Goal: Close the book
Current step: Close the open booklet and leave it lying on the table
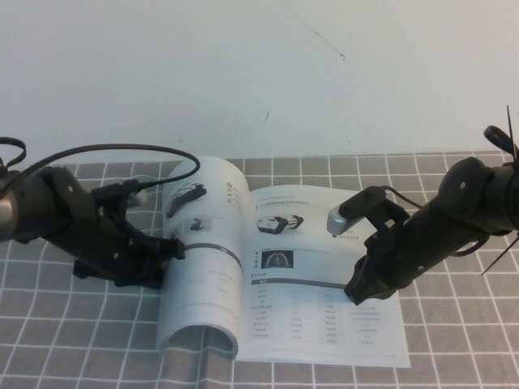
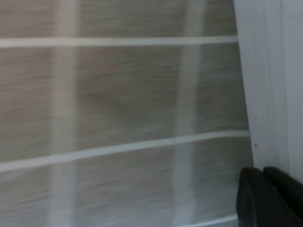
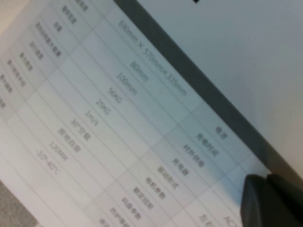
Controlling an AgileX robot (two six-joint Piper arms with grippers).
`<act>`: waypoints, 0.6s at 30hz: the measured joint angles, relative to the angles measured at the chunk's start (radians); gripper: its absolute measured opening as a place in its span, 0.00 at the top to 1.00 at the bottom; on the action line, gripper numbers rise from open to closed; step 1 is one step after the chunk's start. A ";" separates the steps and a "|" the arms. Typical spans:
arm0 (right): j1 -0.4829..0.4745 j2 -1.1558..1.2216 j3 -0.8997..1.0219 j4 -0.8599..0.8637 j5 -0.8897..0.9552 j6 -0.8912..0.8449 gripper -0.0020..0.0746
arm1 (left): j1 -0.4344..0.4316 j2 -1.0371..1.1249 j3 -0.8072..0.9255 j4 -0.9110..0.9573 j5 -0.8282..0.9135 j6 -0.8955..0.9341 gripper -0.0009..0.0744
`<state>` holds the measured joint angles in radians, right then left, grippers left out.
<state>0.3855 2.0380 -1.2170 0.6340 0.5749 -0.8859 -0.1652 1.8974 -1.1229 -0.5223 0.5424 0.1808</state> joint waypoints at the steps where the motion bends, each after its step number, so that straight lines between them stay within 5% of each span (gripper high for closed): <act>1: 0.000 0.000 0.000 0.000 0.000 0.000 0.98 | -0.005 0.000 -0.015 -0.032 0.017 0.025 0.99; 9: 0.000 0.000 0.000 0.000 0.000 0.000 0.98 | -0.056 -0.047 -0.122 -0.366 0.072 0.241 0.99; 18: 0.000 -0.017 0.000 -0.061 0.002 0.043 0.98 | -0.123 -0.095 -0.179 -0.467 0.091 0.327 0.93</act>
<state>0.3855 2.0214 -1.2170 0.5726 0.5774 -0.8430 -0.2884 1.8020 -1.3016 -0.9894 0.6334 0.5079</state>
